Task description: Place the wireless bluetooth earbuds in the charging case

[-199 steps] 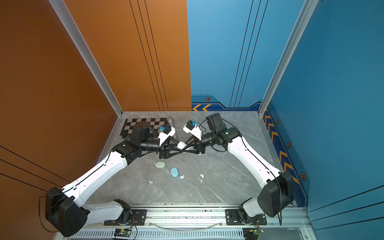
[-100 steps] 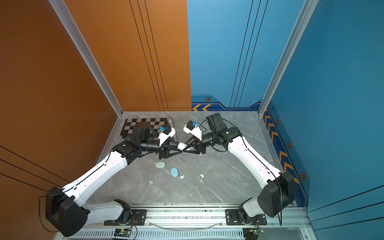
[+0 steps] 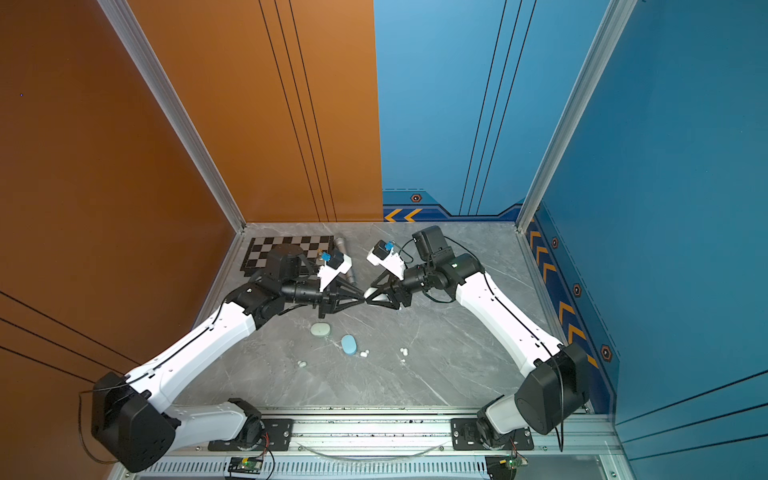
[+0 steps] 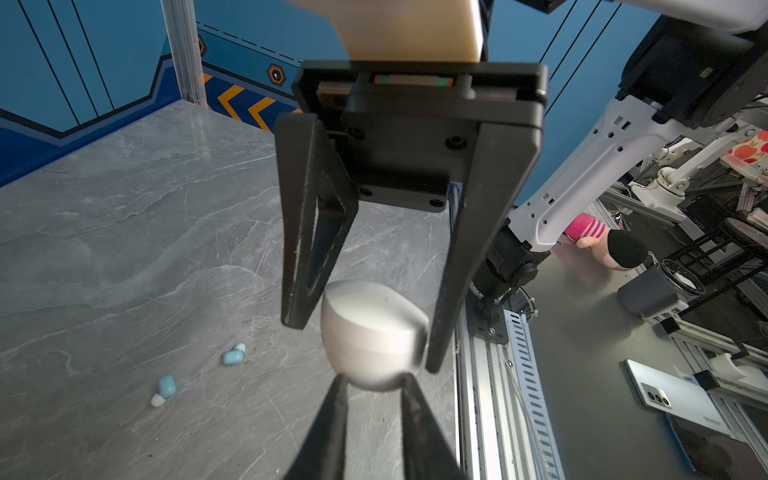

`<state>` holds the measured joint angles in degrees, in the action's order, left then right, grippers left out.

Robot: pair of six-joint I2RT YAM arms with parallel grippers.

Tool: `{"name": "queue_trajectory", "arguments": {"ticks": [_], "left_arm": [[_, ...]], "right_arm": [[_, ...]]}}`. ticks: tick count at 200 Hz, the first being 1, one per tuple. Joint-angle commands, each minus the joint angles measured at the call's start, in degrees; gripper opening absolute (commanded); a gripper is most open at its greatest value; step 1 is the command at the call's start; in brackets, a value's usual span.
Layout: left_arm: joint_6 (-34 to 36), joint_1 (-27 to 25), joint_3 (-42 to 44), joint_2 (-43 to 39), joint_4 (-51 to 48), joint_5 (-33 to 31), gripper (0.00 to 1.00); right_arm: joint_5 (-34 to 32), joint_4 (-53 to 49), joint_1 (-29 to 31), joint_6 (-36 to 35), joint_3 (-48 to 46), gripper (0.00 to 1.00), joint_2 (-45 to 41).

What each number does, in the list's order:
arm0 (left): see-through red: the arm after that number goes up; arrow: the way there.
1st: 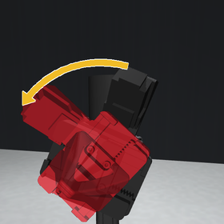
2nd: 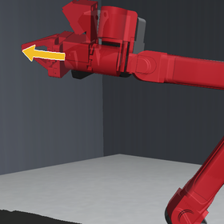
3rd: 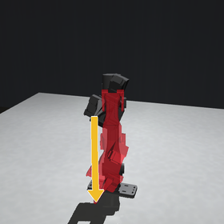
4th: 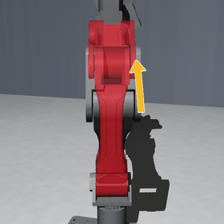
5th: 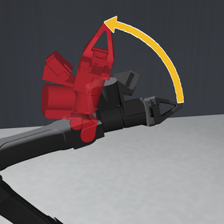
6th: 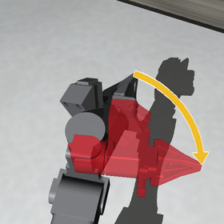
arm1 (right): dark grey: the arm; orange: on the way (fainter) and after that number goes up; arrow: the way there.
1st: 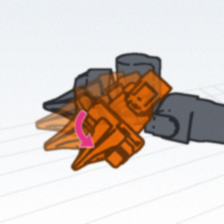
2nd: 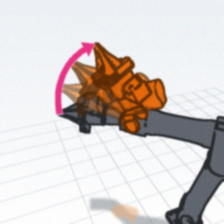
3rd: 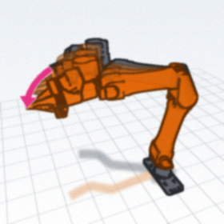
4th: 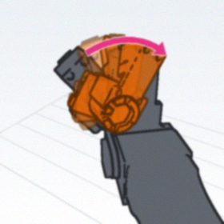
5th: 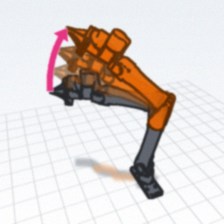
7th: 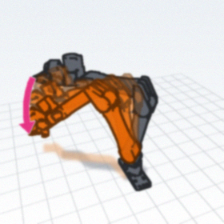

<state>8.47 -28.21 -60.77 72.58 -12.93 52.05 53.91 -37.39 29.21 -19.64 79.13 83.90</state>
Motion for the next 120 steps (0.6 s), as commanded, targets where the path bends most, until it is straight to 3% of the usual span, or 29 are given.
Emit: {"name": "queue_trajectory", "arguments": {"ticks": [1, 30, 61, 73, 102, 120], "left_arm": [[-0.2, -0.4, -0.6, 0.3, 1.4, -0.2, 0.00], [-1.0, -0.1, 0.1, 0.5, 2.6, -2.5, 0.00], [-5.8, 1.5, 3.0, -0.9, 8.3, -11.0, 0.02], [-6.7, 2.6, 3.7, -2.1, 9.4, -13.5, 0.16], [-7.3, 4.9, 4.4, -5.3, 10.8, -18.7, 0.75], [-8.9, 6.6, 4.5, -7.1, 12.1, -18.7, 0.99]], "right_arm": [[-1.2, 1.1, -0.5, 1.1, -0.2, 0.58, -0.1], [-4.8, 1.9, -0.6, 0.3, -1.7, 0.45, -0.2], [-14.8, 8.2, -1.2, 3.2, -6.1, 0.49, -2.0], [-18.6, 11.1, -1.3, 5.3, -8.2, 0.50, -3.0], [-28.6, 15.1, -0.9, 10.0, -12.3, 0.50, -4.4], [-33.7, 14.4, -0.8, 14.6, -11.9, 0.48, -3.1]]}}
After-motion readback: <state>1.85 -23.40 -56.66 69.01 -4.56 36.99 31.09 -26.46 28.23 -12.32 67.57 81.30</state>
